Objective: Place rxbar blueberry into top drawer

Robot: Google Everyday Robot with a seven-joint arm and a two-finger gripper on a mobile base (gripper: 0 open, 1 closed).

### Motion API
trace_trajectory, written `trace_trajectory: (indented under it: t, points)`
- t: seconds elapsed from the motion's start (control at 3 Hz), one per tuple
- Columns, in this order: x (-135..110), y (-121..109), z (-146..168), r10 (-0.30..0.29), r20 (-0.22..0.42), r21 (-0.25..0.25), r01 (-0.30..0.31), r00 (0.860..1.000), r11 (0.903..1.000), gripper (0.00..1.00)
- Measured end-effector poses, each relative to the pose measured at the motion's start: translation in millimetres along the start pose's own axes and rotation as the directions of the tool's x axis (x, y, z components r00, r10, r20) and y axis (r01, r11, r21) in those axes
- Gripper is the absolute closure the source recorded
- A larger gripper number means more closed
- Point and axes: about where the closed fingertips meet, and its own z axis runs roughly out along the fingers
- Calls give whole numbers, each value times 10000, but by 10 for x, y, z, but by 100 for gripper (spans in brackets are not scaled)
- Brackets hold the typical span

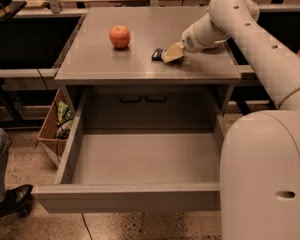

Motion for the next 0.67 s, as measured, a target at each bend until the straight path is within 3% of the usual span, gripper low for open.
trace_trajectory:
  t: [0.33,0.67]
  points:
    - [-87,313,-402,-574,535,-577,604,9969,9965,100]
    - [-64,946,-840,-1350,1009,-1434,1486,9857,9784,100]
